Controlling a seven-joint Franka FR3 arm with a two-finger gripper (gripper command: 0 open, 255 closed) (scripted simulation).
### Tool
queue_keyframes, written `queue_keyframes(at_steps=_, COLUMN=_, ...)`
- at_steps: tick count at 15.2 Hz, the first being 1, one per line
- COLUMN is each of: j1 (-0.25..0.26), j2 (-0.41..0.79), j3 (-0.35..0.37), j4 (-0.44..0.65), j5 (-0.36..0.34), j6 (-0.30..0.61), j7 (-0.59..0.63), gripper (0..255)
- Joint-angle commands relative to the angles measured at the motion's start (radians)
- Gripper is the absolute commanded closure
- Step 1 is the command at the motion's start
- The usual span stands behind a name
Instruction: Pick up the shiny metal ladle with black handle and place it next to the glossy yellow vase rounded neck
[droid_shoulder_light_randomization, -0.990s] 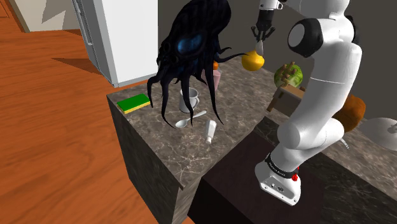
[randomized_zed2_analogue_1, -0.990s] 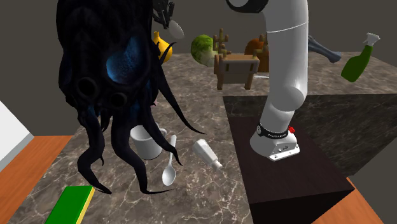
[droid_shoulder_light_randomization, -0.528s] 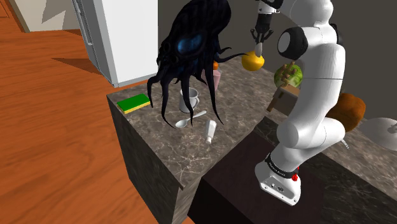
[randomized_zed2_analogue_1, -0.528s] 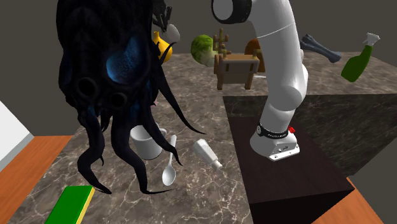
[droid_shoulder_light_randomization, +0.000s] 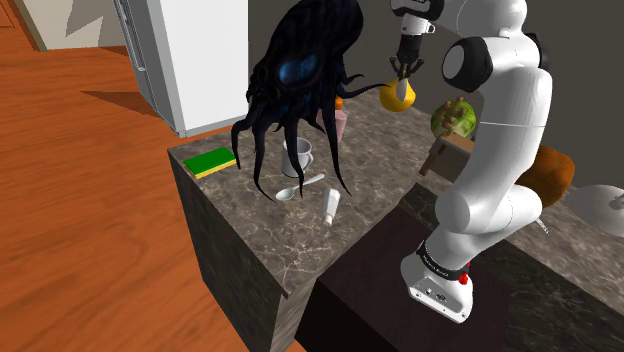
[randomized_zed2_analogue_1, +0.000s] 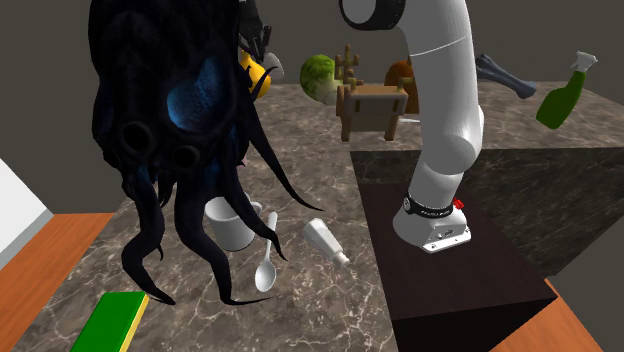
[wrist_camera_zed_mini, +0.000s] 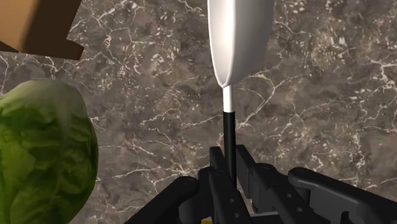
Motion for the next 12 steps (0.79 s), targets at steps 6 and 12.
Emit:
queue_keyframes(at_steps=6, j1=0.005, j2=-0.024, j3=0.001, j4=-0.131, j5=-0.003, j6=0.108, j7=0.011, gripper=255)
queue_keyframes(at_steps=12, j1=0.008, j2=-0.03, j3=0.002, j4=-0.222, j5=-0.004, j6=0.191, j7=0.019, gripper=255)
